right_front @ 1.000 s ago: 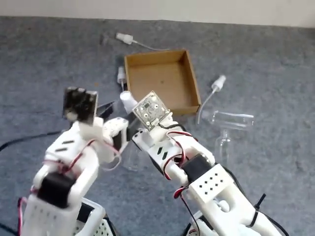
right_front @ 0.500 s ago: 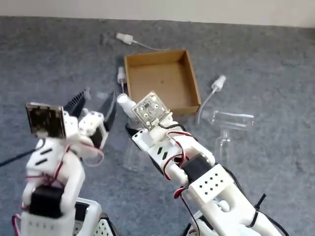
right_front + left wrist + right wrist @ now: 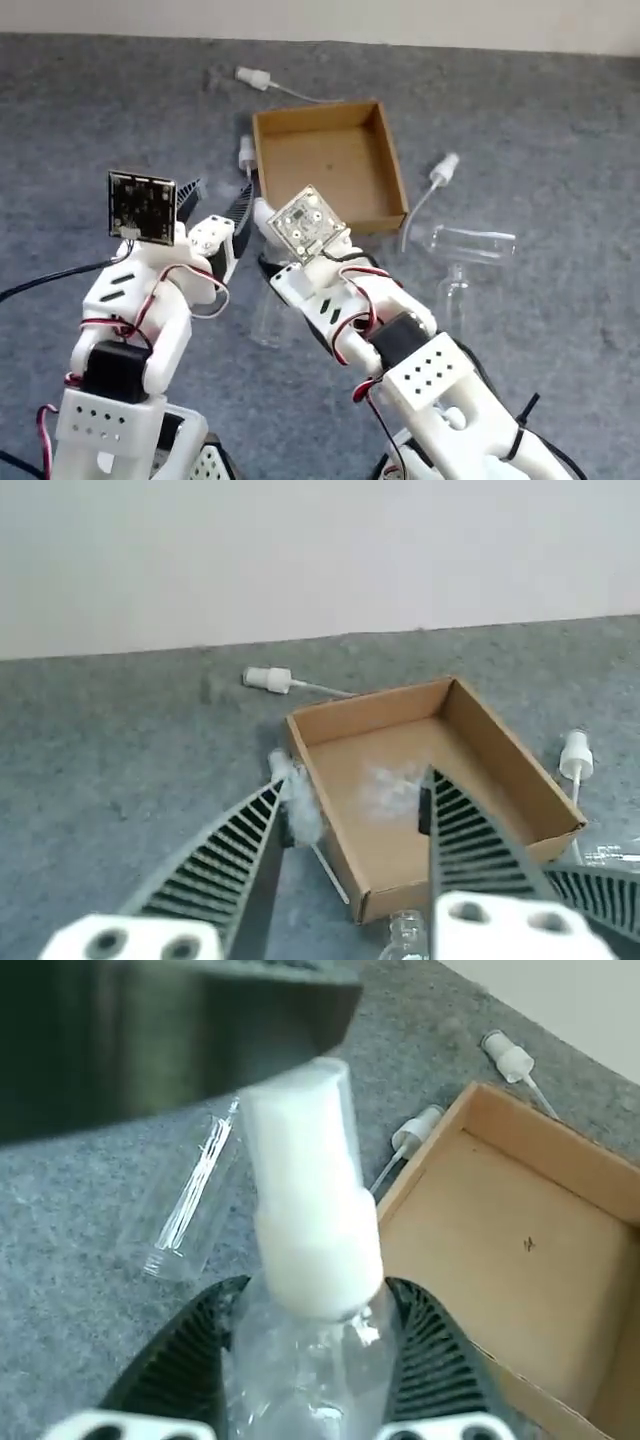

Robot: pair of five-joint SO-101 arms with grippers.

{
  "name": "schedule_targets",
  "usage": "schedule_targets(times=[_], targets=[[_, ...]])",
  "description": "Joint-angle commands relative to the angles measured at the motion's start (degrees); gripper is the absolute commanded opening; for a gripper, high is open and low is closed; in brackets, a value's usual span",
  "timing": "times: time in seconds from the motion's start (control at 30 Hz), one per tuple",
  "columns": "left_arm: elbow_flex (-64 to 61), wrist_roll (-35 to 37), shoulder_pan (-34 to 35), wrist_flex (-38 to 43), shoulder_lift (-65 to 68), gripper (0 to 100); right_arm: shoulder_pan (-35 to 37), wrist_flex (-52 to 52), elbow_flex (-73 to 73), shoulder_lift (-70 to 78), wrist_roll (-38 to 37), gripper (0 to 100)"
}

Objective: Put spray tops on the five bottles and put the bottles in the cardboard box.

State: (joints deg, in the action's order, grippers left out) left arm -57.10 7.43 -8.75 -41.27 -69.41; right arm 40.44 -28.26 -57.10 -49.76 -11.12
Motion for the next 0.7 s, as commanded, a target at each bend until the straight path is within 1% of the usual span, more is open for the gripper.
schedule_targets(times=[0.0, 0.07, 0.17, 0.23, 0.3, 0.4, 0.5, 0.6, 0.67], targets=[[-0.13, -0.70, -1.89, 0.09, 0.31, 19, -0.48, 1.19, 1.54, -1.89, 0.44, 0.4], [0.22, -0.70, -1.71, 0.00, 0.13, 19, -1.01, 1.10, 1.89, -1.80, 0.44, 0.3], [0.04, -0.53, 2.07, 0.00, -1.80, 20, -5.58, 0.66, 2.95, -1.71, 0.53, 0.3], [-0.31, -0.44, 4.79, 0.00, -4.79, 19, -8.04, -1.19, 7.87, -1.54, 0.53, 0.3], [-2.07, -0.44, 5.67, -0.53, -8.04, 19, -9.19, -4.18, 12.97, 0.40, 0.62, 0.3], [-5.85, -0.79, 4.00, -0.35, -10.86, 19, -9.45, -7.16, 22.02, 6.73, 0.62, 0.3], [-9.01, -0.97, 1.54, 3.34, -10.95, 19, -9.45, -9.80, 31.78, 15.34, 0.88, 0.3], [-12.00, -4.92, -1.36, 6.59, -10.95, 19, -9.45, -12.79, 42.15, 23.78, 3.69, 0.3], [-12.70, -5.89, -2.59, 7.12, -10.95, 20, -9.19, -15.52, 48.75, 28.53, 4.22, 0.3]])
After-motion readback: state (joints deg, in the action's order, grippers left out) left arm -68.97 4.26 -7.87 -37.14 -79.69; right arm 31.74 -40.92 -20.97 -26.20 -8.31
